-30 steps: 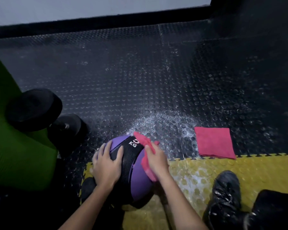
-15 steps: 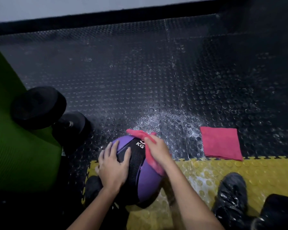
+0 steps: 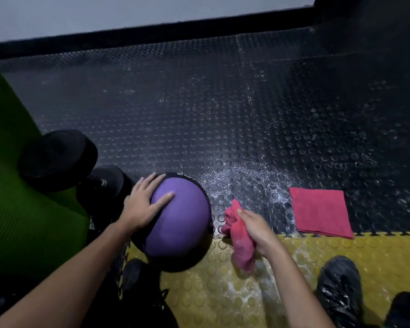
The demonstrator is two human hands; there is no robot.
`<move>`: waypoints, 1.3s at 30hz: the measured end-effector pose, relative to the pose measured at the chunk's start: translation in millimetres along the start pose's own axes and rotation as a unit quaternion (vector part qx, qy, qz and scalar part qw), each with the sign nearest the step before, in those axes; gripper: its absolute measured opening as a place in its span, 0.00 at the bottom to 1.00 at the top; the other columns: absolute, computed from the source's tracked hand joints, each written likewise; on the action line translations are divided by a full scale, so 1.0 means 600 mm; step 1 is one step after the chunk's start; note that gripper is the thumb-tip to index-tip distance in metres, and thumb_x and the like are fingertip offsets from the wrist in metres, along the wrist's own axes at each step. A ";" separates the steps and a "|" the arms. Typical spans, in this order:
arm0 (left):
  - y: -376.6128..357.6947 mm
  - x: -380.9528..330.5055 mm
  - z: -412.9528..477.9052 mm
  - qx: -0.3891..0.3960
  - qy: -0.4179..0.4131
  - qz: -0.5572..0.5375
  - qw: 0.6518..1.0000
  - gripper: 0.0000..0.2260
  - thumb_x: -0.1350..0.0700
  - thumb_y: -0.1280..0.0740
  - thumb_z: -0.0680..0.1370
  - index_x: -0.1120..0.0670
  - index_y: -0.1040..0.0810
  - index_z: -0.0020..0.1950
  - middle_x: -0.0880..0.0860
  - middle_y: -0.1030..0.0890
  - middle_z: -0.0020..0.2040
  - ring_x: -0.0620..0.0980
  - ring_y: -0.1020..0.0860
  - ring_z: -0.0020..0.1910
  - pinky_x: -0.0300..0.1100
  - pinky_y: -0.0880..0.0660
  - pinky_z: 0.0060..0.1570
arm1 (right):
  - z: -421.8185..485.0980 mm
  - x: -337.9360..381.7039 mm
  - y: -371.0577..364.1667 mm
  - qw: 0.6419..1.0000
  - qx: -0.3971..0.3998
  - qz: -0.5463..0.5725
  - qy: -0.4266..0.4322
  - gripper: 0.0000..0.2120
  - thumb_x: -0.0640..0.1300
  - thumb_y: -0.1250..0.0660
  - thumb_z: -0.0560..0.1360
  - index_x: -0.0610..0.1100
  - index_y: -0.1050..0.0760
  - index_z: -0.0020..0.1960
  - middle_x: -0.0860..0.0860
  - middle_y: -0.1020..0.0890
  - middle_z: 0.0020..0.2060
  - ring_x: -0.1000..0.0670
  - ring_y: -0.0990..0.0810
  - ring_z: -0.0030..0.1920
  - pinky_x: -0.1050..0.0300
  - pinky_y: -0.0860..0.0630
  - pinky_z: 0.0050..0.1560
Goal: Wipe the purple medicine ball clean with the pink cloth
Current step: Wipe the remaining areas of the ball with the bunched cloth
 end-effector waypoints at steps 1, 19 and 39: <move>0.003 0.004 0.008 -0.008 0.019 0.005 1.000 0.39 0.27 0.47 0.64 0.43 0.35 0.72 0.47 0.38 0.75 0.50 0.43 0.75 0.51 0.45 0.73 | -0.004 0.001 -0.004 1.000 0.006 0.001 -0.003 0.13 0.48 0.44 0.79 0.44 0.24 0.55 0.46 0.18 0.49 0.48 0.18 0.47 0.57 0.22 0.42; 0.009 0.015 -0.014 -0.059 0.324 -0.030 0.944 0.36 0.35 0.48 0.78 0.61 0.46 0.75 0.65 0.43 0.74 0.68 0.43 0.71 0.56 0.47 0.70 | -0.010 0.005 -0.061 0.999 -0.014 0.003 0.041 0.09 0.45 0.42 0.79 0.50 0.25 0.44 0.45 0.18 0.48 0.45 0.20 0.52 0.47 0.26 0.58; -0.007 0.095 -0.071 -0.097 0.304 -0.148 0.936 0.29 0.38 0.45 0.77 0.53 0.34 0.73 0.57 0.32 0.72 0.59 0.34 0.70 0.50 0.40 0.69 | 0.003 -0.020 -0.088 0.998 -0.032 -0.025 0.038 0.09 0.50 0.42 0.78 0.50 0.24 0.50 0.45 0.19 0.49 0.44 0.20 0.50 0.45 0.22 0.51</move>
Point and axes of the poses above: each hand's wrist, its own z-axis towards the middle knuckle, its own y-axis out of the back of the hand, x = y × z, the point moved 4 cm from there along z, towards the middle knuckle
